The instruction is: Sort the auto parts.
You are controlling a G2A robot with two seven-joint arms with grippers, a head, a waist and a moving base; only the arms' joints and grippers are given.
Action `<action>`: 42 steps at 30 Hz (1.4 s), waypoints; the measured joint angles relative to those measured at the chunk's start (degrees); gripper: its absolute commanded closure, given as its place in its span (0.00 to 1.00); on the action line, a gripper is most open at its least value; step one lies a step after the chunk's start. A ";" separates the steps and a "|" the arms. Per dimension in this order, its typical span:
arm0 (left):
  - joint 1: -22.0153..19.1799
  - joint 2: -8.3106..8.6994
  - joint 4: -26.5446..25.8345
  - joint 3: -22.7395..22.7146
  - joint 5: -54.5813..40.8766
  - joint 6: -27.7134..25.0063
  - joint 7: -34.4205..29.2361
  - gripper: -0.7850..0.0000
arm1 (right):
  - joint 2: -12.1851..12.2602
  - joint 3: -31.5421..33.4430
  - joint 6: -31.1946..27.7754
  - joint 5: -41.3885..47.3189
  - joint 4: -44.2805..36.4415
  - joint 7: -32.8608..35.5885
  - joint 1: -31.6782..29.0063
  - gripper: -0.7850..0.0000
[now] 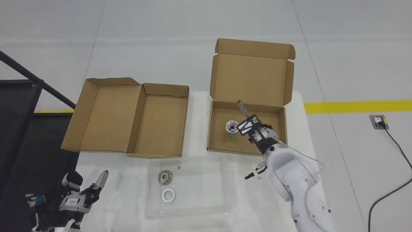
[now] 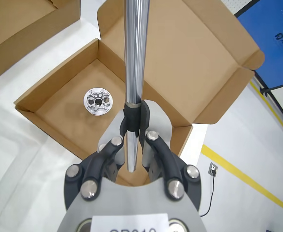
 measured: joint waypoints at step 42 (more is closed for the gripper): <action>0.00 0.00 0.00 0.00 0.00 0.00 0.00 0.00 | -3.03 -7.39 -9.43 13.54 43.70 17.51 27.77 0.65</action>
